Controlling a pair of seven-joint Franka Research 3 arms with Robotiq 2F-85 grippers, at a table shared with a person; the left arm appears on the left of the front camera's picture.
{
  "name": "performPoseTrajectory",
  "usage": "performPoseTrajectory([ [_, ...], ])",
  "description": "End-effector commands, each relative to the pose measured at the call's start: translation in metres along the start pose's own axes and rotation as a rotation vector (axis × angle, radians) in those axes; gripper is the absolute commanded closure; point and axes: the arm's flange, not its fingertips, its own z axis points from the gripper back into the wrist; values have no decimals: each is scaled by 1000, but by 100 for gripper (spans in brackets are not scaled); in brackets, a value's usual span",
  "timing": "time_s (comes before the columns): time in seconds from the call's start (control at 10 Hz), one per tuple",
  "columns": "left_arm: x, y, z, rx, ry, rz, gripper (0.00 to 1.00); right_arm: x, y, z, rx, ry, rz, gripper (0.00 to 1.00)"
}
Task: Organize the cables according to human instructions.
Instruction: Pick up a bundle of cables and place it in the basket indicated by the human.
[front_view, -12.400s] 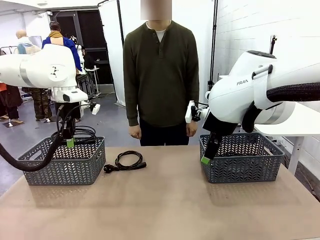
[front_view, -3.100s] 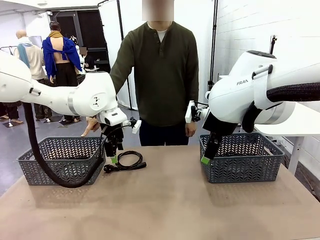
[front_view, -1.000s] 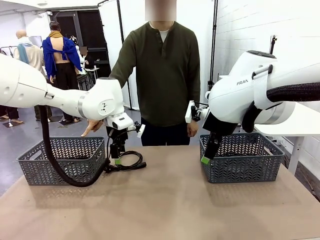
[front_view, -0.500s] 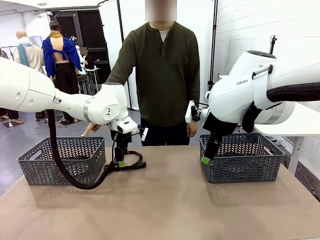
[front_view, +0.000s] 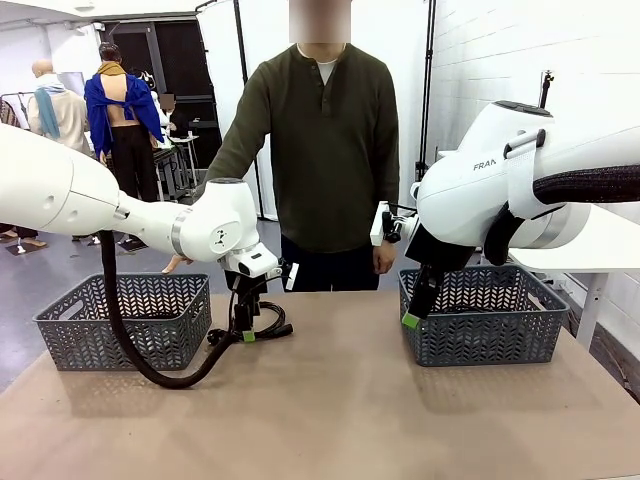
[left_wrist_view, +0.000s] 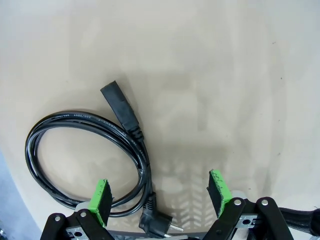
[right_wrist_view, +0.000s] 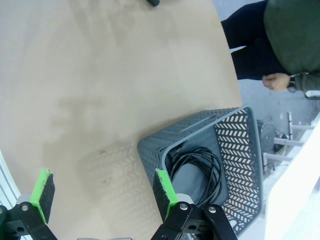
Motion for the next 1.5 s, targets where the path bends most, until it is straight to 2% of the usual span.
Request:
performPoseTrajectory([
  [0.0, -2, 9, -5, 14, 22, 0, 0, 0, 0, -1, -10, 5, -8, 0],
  [1.4, -8, 12, -25, -64, 23, -4, 0, 0, 0, -1, -10, 5, -8, 0],
])
